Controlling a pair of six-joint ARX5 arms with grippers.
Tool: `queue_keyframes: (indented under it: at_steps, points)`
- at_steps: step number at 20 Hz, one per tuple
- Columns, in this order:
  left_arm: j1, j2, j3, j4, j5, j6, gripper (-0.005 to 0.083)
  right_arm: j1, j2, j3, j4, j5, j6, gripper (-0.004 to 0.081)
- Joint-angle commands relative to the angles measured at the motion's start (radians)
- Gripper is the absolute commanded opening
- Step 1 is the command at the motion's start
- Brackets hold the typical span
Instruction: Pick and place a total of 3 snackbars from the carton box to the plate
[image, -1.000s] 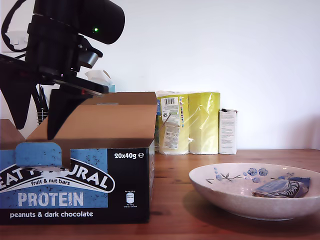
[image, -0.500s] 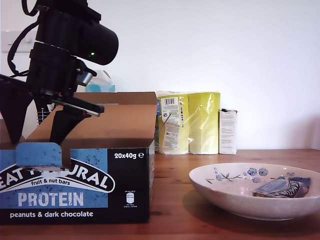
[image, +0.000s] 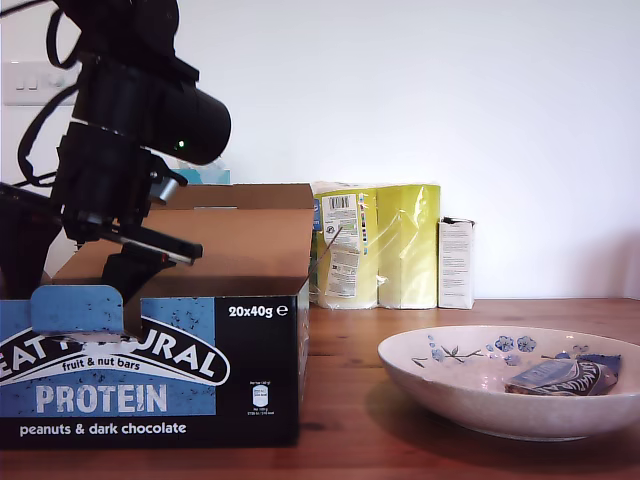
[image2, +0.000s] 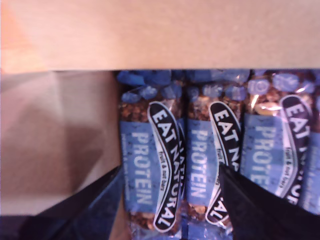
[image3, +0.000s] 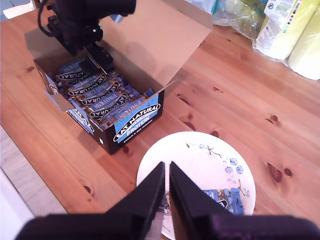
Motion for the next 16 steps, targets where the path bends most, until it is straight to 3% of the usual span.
queue_keyframes:
  at_steps: [1,16]
  points:
    - [0.008,0.025,0.001,-0.007,-0.008,0.001,0.0553,0.005,-0.003,0.003,0.003,-0.006,-0.002,-0.0013]
    - [0.027,0.121,0.000,-0.006,-0.037,0.002,0.0551,0.005,-0.003,0.003,-0.001,-0.006,-0.010,-0.0013]
